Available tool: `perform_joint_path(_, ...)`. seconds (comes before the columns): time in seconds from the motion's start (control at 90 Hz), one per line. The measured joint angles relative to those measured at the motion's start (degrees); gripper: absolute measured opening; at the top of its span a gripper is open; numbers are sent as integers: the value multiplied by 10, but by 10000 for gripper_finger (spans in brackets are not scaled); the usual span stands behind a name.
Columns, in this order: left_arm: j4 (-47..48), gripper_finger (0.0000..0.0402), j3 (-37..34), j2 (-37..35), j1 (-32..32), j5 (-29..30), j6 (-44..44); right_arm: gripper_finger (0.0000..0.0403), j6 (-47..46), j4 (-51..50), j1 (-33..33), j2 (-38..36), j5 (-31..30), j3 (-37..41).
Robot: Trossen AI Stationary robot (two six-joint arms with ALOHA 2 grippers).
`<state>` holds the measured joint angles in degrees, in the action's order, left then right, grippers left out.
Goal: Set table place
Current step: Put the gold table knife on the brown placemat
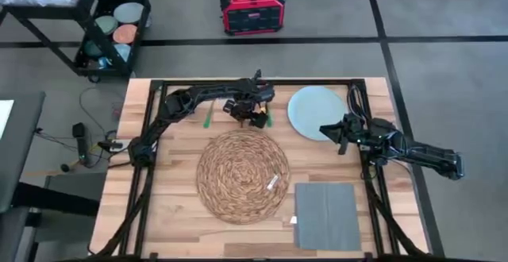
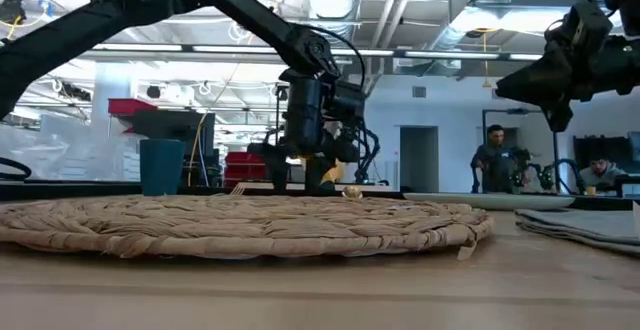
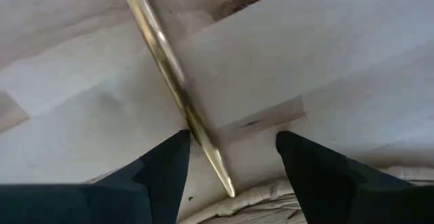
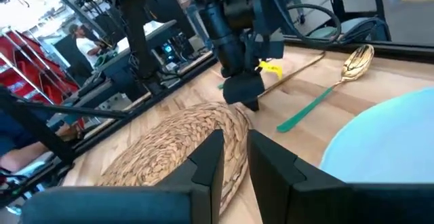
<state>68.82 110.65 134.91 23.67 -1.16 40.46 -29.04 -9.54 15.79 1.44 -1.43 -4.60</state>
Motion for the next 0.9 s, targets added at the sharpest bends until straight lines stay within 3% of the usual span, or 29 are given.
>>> perform_joint_path(0.189,-3,184,-1,1,17,-8,21,53,-9,-1,0,0,0,0)
perform_joint_path(0.433,-9,16,-1,3,20,-8,2,53,-10,-1,0,0,1,0)
perform_joint_path(0.689,8,3,-1,-4,26,-2,-21,53,-10,-3,0,0,1,0)
perform_joint_path(0.9,31,1,-5,-49,35,18,-22,53,-10,-14,0,0,1,0)
